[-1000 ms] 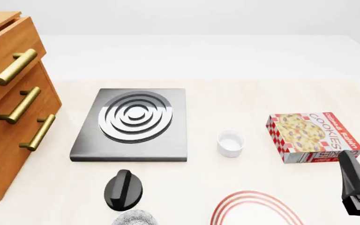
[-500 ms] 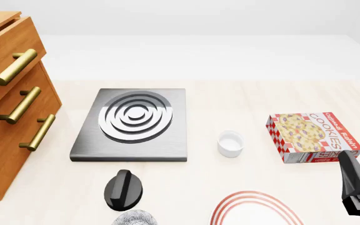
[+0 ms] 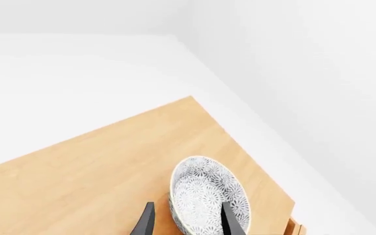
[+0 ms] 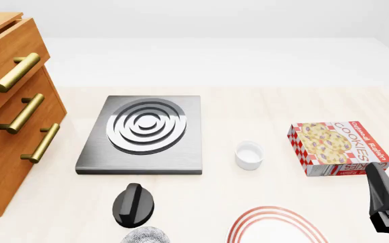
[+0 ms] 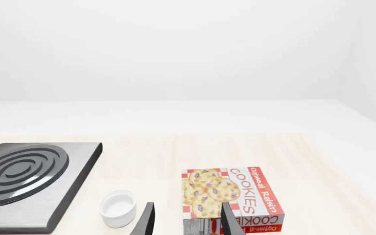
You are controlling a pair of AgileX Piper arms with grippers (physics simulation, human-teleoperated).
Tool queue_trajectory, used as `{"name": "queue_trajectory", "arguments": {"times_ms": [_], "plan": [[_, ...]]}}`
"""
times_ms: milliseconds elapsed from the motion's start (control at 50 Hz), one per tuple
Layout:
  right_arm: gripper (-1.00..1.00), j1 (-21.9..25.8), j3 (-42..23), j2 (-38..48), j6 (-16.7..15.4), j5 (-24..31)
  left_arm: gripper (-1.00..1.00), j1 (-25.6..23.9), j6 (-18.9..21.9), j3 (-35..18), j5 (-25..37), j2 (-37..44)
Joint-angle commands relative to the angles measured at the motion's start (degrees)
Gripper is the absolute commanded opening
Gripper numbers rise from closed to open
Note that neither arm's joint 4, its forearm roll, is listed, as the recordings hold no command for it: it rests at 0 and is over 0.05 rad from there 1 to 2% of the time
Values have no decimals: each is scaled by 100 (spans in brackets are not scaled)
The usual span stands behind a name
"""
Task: Pick the akita bowl on the wooden cabinet and place it on the plate.
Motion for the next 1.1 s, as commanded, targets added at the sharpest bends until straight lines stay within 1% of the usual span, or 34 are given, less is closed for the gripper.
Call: {"name": "queue_trajectory", "arguments": {"times_ms": [20, 600, 880, 940, 980, 1000, 1020, 1060, 1100], "plan": [[100, -1, 0, 0, 0, 0, 100, -20, -10, 0, 16, 33], [100, 0, 0, 0, 0, 0, 100, -24, -85, -6, 38, 76], [100, -1, 0, -1, 1, 0, 100, -45, 8, -27, 76, 75], [100, 2, 0, -1, 0, 0, 100, -83, -6, -1, 48, 44], [100, 0, 0, -1, 0, 0, 100, -101, -162, 136, -133, -109], [100, 0, 0, -1, 0, 0, -100, -155, -312, 206, -211, -155], [100, 0, 0, 1, 0, 0, -100, -176, -389, 301, -550, 72], [100, 0, 0, 1, 0, -1, -100, -72, -455, 351, -697, 147], [100, 0, 0, 1, 0, 0, -100, -57, -470, 355, -695, 140]]}}
